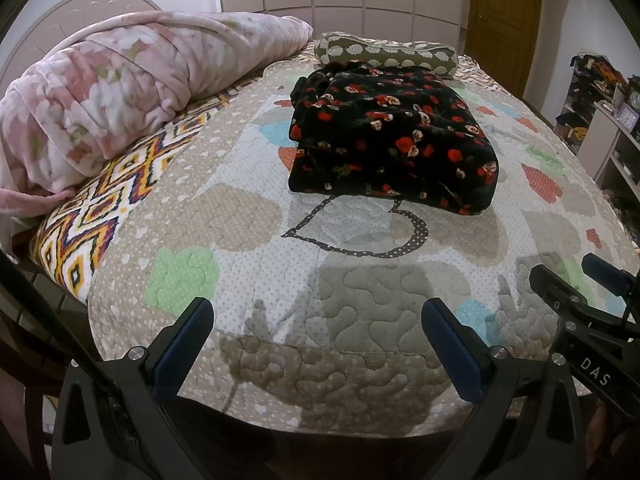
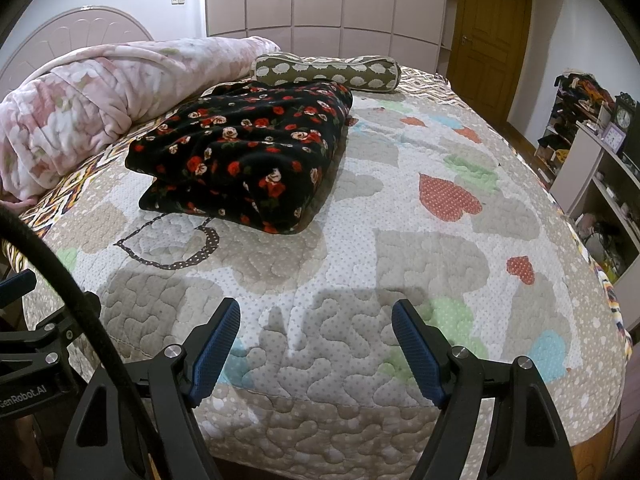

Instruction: Fold large clothes

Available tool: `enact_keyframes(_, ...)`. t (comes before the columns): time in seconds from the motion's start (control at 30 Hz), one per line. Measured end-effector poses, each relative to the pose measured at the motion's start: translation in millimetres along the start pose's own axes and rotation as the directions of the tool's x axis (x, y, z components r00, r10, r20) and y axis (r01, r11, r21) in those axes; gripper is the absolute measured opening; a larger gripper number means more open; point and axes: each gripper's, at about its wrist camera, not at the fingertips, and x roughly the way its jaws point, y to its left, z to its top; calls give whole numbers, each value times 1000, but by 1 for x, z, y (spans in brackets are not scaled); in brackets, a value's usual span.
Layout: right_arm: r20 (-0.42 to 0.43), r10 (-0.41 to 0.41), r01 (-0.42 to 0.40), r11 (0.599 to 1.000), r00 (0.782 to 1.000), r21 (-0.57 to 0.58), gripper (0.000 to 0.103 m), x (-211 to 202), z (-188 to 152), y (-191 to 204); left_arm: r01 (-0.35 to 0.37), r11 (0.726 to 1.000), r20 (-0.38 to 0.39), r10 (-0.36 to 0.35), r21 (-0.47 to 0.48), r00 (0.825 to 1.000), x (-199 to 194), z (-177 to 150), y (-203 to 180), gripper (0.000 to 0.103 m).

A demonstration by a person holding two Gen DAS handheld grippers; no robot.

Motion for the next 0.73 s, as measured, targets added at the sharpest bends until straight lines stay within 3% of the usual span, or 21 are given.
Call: enact_keyframes(0.73, -3, 26, -26, 999, 1000, -41, 82, 25, 32, 11, 11, 1000, -66, -12, -18, 998, 40, 28, 17, 103)
